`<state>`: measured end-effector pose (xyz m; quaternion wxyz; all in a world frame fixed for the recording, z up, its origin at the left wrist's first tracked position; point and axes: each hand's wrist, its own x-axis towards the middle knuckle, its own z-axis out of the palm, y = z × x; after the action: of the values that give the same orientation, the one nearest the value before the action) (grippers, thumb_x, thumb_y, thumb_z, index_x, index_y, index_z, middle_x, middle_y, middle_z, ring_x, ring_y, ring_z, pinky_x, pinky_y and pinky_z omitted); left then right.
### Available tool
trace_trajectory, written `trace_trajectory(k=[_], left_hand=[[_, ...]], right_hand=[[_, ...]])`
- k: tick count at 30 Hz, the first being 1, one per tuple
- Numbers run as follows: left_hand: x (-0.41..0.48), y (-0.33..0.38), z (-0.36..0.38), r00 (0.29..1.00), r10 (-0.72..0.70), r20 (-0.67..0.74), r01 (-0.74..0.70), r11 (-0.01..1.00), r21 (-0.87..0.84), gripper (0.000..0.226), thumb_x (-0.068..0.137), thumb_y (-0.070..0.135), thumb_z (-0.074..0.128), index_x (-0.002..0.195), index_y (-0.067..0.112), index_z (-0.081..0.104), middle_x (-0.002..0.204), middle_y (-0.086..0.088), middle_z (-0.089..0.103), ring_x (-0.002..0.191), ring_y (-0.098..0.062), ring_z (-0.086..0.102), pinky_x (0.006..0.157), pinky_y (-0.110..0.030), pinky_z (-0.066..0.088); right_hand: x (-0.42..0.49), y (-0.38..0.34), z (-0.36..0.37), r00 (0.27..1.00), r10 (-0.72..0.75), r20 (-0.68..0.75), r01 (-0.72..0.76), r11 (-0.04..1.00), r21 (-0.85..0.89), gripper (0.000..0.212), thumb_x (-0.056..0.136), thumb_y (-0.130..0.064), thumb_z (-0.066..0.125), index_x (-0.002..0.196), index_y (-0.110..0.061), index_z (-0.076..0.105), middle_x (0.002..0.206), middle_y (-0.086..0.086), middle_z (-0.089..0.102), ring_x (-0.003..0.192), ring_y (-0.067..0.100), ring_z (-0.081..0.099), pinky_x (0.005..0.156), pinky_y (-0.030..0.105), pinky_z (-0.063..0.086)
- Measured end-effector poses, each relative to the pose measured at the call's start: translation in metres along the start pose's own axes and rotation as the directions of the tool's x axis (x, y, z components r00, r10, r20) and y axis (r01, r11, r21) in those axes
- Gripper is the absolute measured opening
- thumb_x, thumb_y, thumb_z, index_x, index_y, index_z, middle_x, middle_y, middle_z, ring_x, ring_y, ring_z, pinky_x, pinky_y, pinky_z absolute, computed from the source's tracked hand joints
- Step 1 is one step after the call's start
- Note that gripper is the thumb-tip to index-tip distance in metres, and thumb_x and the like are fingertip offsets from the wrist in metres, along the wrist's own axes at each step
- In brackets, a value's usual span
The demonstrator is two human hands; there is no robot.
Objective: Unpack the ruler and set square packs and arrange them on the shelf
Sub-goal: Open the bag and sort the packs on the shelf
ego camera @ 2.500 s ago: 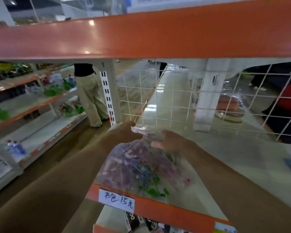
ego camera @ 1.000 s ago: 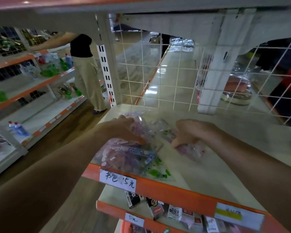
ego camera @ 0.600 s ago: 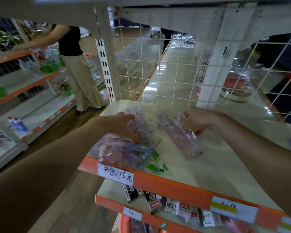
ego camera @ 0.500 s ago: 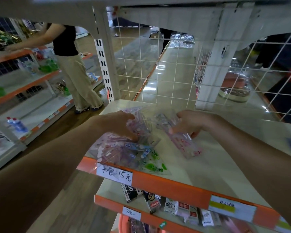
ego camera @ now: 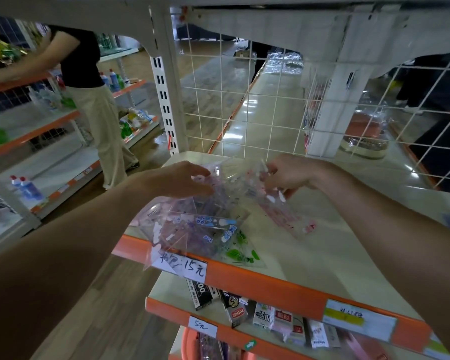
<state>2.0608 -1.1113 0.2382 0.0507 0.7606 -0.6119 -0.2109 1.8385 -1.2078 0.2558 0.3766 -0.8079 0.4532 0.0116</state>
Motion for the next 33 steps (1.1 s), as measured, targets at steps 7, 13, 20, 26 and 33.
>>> trace_trajectory(k=[7, 13, 20, 26, 33], left_hand=[[0.001, -0.002, -0.003, 1.000, 0.006, -0.003, -0.006, 0.998, -0.066, 0.059, 0.078, 0.057, 0.064, 0.133, 0.040, 0.050, 0.139, 0.001, 0.051, 0.121, -0.019, 0.053, 0.104, -0.037, 0.040], [-0.001, 0.003, 0.000, 1.000, 0.012, 0.013, -0.011, 1.000, -0.019, 0.058, 0.083, 0.052, 0.063, 0.137, 0.036, 0.047, 0.145, -0.001, 0.044, 0.125, -0.021, 0.049, 0.099, -0.030, 0.037], [-0.007, 0.011, 0.006, 0.995, 0.041, 0.089, -0.050, 0.993, 0.110, 0.062, 0.082, 0.045, 0.068, 0.138, 0.027, 0.046, 0.145, -0.003, 0.043, 0.120, -0.021, 0.052, 0.101, -0.036, 0.042], [-0.014, 0.021, -0.006, 0.985, -0.046, 0.168, 0.032, 0.996, 0.087, 0.064, 0.081, 0.041, 0.070, 0.139, 0.034, 0.043, 0.145, -0.003, 0.043, 0.109, -0.017, 0.050, 0.101, -0.033, 0.039], [-0.012, 0.036, -0.013, 0.998, -0.065, 0.018, 0.067, 0.970, -0.233, 0.025, 0.094, 0.011, 0.050, 0.112, 0.005, 0.066, 0.113, -0.014, 0.063, 0.093, -0.021, 0.057, 0.065, -0.022, 0.041]], right_hand=[[-0.006, -0.012, 0.009, 0.992, 0.111, 0.060, -0.082, 0.928, -0.364, 0.030, 0.082, -0.032, 0.069, 0.098, -0.008, 0.068, 0.099, 0.008, 0.067, 0.087, 0.022, 0.067, 0.066, 0.030, 0.058], [-0.025, -0.004, 0.025, 0.972, 0.233, 0.026, -0.164, 0.757, -0.632, 0.037, 0.069, -0.039, 0.075, 0.091, -0.011, 0.066, 0.086, 0.005, 0.069, 0.061, 0.019, 0.060, 0.056, 0.024, 0.045], [-0.017, 0.015, 0.017, 0.979, 0.174, 0.109, -0.108, 0.887, -0.449, 0.044, 0.055, -0.043, 0.078, 0.086, -0.014, 0.069, 0.076, 0.001, 0.071, 0.068, 0.020, 0.069, 0.066, 0.033, 0.058], [-0.023, 0.020, 0.006, 0.999, 0.000, 0.035, 0.003, 0.995, -0.104, 0.017, 0.082, -0.016, 0.069, 0.069, -0.009, 0.062, 0.056, 0.002, 0.055, 0.048, 0.015, 0.051, 0.044, 0.019, 0.043], [-0.031, 0.007, -0.013, 0.997, -0.065, 0.037, 0.056, 0.976, 0.209, 0.023, 0.090, -0.017, 0.063, 0.095, 0.006, 0.065, 0.080, 0.016, 0.065, 0.063, 0.014, 0.061, 0.051, 0.023, 0.051]])
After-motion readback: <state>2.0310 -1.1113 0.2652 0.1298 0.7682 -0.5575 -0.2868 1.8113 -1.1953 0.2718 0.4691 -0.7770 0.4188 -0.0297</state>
